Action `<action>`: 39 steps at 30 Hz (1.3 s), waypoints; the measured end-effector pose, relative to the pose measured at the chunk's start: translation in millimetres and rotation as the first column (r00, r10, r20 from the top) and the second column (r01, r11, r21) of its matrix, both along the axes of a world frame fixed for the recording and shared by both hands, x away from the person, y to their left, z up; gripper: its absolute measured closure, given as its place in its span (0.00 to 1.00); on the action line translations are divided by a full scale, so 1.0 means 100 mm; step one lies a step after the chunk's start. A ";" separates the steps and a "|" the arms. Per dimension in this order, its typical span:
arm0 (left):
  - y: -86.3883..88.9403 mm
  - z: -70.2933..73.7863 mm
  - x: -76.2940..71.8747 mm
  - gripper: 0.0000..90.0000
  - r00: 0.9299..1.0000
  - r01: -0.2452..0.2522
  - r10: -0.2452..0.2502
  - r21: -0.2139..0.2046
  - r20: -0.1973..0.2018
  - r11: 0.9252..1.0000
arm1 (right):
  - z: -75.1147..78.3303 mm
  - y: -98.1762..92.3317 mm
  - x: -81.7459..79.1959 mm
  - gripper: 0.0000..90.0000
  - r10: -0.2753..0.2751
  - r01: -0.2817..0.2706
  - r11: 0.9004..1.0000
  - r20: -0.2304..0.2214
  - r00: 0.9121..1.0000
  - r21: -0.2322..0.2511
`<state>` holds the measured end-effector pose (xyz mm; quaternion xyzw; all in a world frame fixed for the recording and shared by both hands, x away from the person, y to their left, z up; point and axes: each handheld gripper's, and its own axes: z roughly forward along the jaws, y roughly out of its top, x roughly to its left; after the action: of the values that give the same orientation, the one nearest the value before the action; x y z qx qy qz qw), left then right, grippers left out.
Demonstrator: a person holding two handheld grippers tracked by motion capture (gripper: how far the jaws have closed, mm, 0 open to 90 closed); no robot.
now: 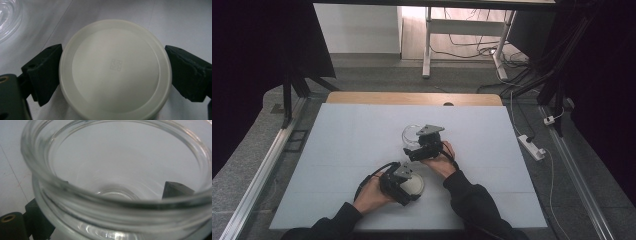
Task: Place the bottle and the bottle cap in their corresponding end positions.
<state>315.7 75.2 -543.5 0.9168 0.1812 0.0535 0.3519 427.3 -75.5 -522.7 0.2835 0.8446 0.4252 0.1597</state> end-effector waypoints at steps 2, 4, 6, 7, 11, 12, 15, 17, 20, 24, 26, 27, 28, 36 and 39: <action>0.00 0.00 0.00 0.05 1.000 0.001 -0.001 0.000 -0.004 1.000 | 0.00 0.00 0.00 0.07 -0.003 0.003 1.000 -0.001 1.000 0.000; 0.00 0.00 0.00 0.02 1.000 -0.008 0.008 -0.002 -0.013 1.000 | 0.00 -0.01 -0.01 0.05 -0.008 0.008 1.000 -0.010 1.000 0.006; 0.01 0.00 0.00 0.00 1.000 -0.010 0.010 -0.005 -0.017 1.000 | 0.01 -0.02 -0.01 0.04 -0.008 0.008 1.000 -0.013 1.000 0.016; 0.02 0.00 0.00 0.00 1.000 -0.015 0.014 -0.015 -0.019 1.000 | 0.02 -0.03 -0.01 0.03 -0.008 0.008 1.000 -0.014 1.000 0.018; 0.06 0.04 0.00 0.00 0.999 -0.035 0.034 -0.065 -0.019 0.997 | 0.03 -0.07 -0.02 0.00 -0.003 0.004 1.000 -0.021 1.000 0.023; 0.06 0.04 0.00 0.00 0.999 -0.035 0.034 -0.065 -0.019 0.997 | 0.03 -0.07 -0.03 0.00 -0.003 0.003 1.000 -0.025 1.000 0.024; 0.09 0.07 -0.02 0.00 0.999 -0.035 0.033 -0.089 -0.017 0.995 | 0.05 -0.08 -0.04 0.00 0.003 -0.002 1.000 -0.038 0.999 0.023; 0.11 0.10 -0.03 0.00 0.999 -0.032 0.030 -0.099 -0.022 0.995 | 0.05 -0.09 -0.04 0.00 0.007 -0.006 1.000 -0.038 0.999 0.022; 0.15 0.12 -0.05 0.00 0.999 -0.036 0.033 -0.121 -0.029 0.992 | 0.09 -0.12 -0.07 0.00 0.009 -0.008 1.000 -0.037 0.999 0.028; 0.20 0.16 -0.08 0.00 0.999 -0.043 0.039 -0.146 -0.031 0.988 | 0.10 -0.16 -0.10 0.00 0.008 -0.007 0.999 -0.044 0.999 0.033; 0.23 0.18 -0.09 0.00 0.999 -0.045 0.041 -0.158 -0.031 0.986 | 0.11 -0.18 -0.11 0.00 0.013 -0.011 0.999 -0.051 0.999 0.038; 0.25 0.19 -0.09 0.00 0.999 -0.047 0.043 -0.157 -0.029 0.987 | 0.11 -0.19 -0.12 0.00 0.017 -0.016 0.999 -0.050 0.999 0.032; 0.26 0.20 -0.09 0.00 0.998 -0.051 0.047 -0.167 -0.032 0.985 | 0.12 -0.19 -0.13 0.00 0.022 -0.021 0.999 -0.051 0.998 0.027; 0.39 0.26 -0.11 0.00 0.998 -0.061 0.054 -0.211 -0.042 0.976 | 0.18 -0.28 -0.23 0.00 0.034 -0.033 0.999 -0.046 0.998 0.025; 0.43 0.29 -0.13 0.00 0.997 -0.071 0.062 -0.227 -0.045 0.971 | 0.21 -0.31 -0.27 0.00 0.038 -0.036 0.999 -0.051 0.998 0.040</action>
<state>302.6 118.2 -514.7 0.8645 0.2233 0.0268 0.4495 400.1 -106.0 -501.6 0.2818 0.8451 0.4369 0.1245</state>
